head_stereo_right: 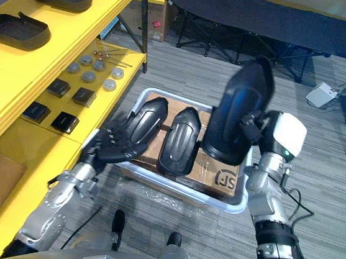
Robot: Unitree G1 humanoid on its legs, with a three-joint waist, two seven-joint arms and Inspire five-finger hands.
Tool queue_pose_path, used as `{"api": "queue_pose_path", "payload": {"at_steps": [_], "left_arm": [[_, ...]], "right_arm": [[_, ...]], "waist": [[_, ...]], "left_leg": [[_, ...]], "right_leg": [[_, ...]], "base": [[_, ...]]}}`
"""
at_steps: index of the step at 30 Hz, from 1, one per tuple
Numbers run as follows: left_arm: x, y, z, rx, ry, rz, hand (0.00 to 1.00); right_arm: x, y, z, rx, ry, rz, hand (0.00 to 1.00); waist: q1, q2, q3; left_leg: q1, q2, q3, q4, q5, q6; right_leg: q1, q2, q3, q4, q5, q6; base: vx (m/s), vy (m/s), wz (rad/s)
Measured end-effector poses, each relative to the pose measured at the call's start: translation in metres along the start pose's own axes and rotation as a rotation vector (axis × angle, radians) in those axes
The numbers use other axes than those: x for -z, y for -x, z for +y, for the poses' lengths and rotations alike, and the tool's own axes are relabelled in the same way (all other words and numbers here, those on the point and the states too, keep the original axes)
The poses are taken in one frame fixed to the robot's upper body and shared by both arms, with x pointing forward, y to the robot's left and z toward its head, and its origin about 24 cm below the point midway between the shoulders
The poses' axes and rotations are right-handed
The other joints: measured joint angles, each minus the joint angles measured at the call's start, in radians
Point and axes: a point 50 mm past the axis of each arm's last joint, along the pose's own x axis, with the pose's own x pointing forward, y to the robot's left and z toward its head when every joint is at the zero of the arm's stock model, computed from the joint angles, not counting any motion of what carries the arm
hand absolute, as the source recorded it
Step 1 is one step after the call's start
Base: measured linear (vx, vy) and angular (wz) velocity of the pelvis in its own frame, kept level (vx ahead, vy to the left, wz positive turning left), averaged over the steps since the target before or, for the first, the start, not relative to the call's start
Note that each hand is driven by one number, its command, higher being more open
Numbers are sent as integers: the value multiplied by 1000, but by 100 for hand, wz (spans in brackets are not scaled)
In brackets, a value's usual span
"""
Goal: Walk over and take three plastic housings, then place them on the shelf
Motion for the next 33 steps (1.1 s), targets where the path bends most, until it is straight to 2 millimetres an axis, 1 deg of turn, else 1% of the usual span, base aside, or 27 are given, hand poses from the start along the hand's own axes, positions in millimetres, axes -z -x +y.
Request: {"api": "queue_pose_path", "payload": {"at_steps": [1, 3, 5, 6, 9, 13, 16, 20, 23, 26, 28, 29, 33], "left_arm": [[1, -2, -5, 30, 0, 11, 100], [4, -9, -15, 98, -4, 47, 100], [7, -16, -16, 93, 23, 72, 100], [8, -18, -16, 87, 22, 81, 100], [15, -26, -9, 46, 51, 126, 100], [16, -27, -12, 52, 128, 131, 100], [14, -32, -16, 50, 123, 125, 100], [12, -41, -16, 16, 114, 124, 100], [12, -41, -16, 7, 117, 124, 100], [14, -41, -14, -3, 170, 134, 100], [16, -41, -11, -23, 196, 145, 100], [16, -41, -11, -28, 202, 145, 0], [14, -42, -8, -55, 304, 137, 0]], "right_arm": [[-5, -1, 0, 2, -12, -27, 0], [-23, 1, 2, 4, -41, -122, 0], [-37, 3, 3, 9, -88, -176, 0], [-41, 4, 3, 11, -101, -193, 0], [-58, 8, 7, 16, -171, -239, 0], [-71, 15, 14, -6, -227, -283, 0], [-76, 23, 20, -40, -246, -310, 0], [-92, 36, 32, -85, -316, -346, 0], [-99, 45, 39, -116, -357, -364, 0], [-103, 56, 46, -168, -386, -365, 0], [-106, 59, 49, -192, -394, -373, 0], [-106, 62, 49, -200, -400, -377, 0], [-107, 68, 52, -209, -418, -361, 0]], "waist": [[-1, -1, -5], [-12, -9, -29], [-19, -12, -37], [-21, -12, -41], [-29, -14, -55], [-46, -15, -57], [-47, -15, -58], [-47, -16, -59], [-46, -20, -62], [-44, -28, -69], [-45, -33, -74], [-46, -35, -75], [-49, -37, -77]], "left_leg": [[0, 1, 2, 0, 0, 0], [11, 6, 13, 0, 0, -3], [23, 9, 23, 0, -3, -6], [24, 10, 25, 0, -3, -6], [36, 15, 44, -1, -5, -9], [38, 18, 51, -1, -5, -9], [39, 19, 54, -1, -3, -8], [41, 20, 55, -1, -2, -8], [41, 20, 56, -1, -3, -10], [42, 19, 61, 0, -3, -10], [45, 19, 69, 0, -5, -12], [47, 19, 71, 0, -6, -13], [51, 19, 72, 0, -8, -14]], "right_leg": [[-1, 1, 2, 0, 1, 0], [2, 5, 14, -1, 1, -1], [10, 9, 29, -1, 1, -1], [10, 9, 30, -1, 2, -2], [9, 13, 47, -1, 5, -7], [9, 16, 59, -12, 15, -10], [9, 17, 61, -14, 17, -12], [10, 18, 63, -15, 20, -10], [11, 18, 64, -17, 20, -10], [12, 18, 69, -24, 23, -9], [13, 18, 75, -29, 26, -9], [14, 18, 78, -29, 26, -8], [16, 18, 81, -29, 26, -8]], "base": [[-6, 1, -12], [13, -8, -14], [1, -13, -17], [-23, -8, -13], [-51, 1, -19], [-59, 6, -9], [-40, 10, -4], [-9, 2, 0], [0, 0, 0], [8, 2, -4], [8, 5, -10], [0, 6, -6], [-10, 4, -3]]}}
